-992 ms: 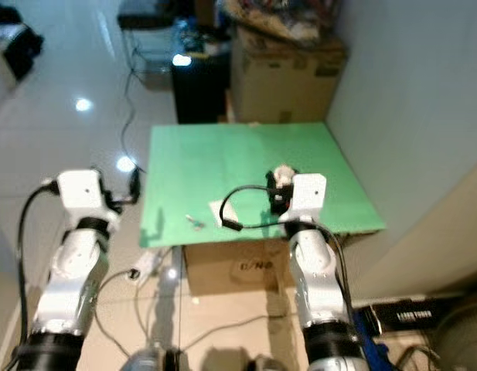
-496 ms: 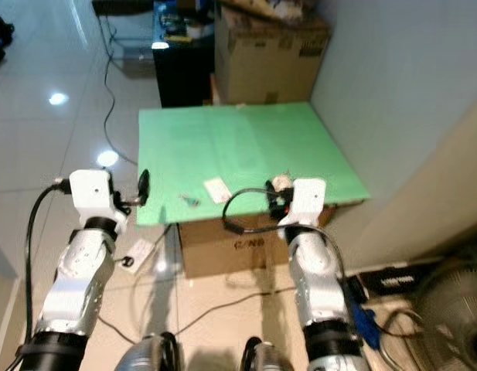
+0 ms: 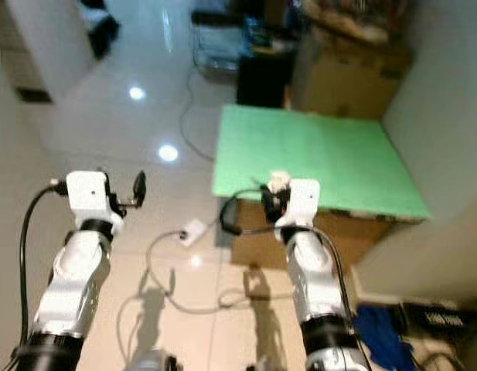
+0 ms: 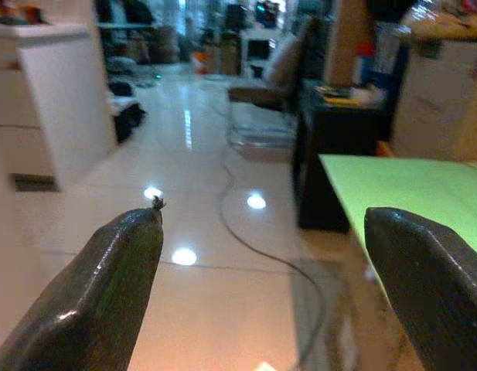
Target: Hang keys on a hook
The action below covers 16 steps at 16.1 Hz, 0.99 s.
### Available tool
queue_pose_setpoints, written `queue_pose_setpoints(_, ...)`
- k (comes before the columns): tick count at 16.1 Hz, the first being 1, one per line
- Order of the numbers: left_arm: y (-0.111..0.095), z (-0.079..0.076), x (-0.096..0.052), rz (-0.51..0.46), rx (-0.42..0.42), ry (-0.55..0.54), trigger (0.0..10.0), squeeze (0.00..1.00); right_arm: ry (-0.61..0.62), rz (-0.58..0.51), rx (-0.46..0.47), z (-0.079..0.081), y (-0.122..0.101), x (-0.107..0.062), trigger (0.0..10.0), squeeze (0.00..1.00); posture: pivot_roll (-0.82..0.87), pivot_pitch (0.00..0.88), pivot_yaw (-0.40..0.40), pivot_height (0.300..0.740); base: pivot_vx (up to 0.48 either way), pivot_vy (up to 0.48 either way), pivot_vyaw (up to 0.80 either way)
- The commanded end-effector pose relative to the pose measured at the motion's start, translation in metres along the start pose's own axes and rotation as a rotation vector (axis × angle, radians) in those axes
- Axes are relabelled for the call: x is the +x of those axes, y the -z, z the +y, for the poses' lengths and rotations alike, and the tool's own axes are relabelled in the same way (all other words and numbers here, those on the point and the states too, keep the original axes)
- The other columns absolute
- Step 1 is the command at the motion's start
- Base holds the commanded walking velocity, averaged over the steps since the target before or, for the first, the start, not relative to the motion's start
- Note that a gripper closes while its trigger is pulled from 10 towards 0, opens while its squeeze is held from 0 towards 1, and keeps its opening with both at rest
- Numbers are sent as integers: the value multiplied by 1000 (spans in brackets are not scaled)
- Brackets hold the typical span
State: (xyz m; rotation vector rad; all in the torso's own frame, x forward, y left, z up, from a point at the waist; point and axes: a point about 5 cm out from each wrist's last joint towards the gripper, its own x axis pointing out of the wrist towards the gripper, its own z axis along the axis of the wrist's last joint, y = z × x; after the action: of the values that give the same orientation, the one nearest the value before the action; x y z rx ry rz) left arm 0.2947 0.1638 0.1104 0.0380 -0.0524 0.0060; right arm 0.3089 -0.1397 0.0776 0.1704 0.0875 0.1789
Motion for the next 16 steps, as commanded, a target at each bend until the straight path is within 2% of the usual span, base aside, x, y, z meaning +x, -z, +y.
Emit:
queue_pose_setpoints(1,-3,-7,0,-13,10,16,10000,0,1,19,17,-5,2,-1,0,0,-51,59,-40,740,0,0,575)
queue_pose_setpoints(5,2,2,-3,5,9,-11,10000,0,-68,23,40,0,1,1,0,0,-50,62,-38,740,0,0,541)
queue_pose_setpoints(9,2,3,-5,16,7,-17,10000,0,-144,40,63,3,0,3,0,0,-44,67,-45,740,0,0,508)
queue_pose_setpoints(12,2,-1,-9,10,16,5,10000,0,-142,43,63,-2,-2,5,0,0,-36,61,-48,740,-359,307,498)
queue_pose_setpoints(16,0,-9,-20,-12,37,49,10000,0,-149,44,60,-6,-7,11,0,0,-15,45,-50,740,-459,0,486)
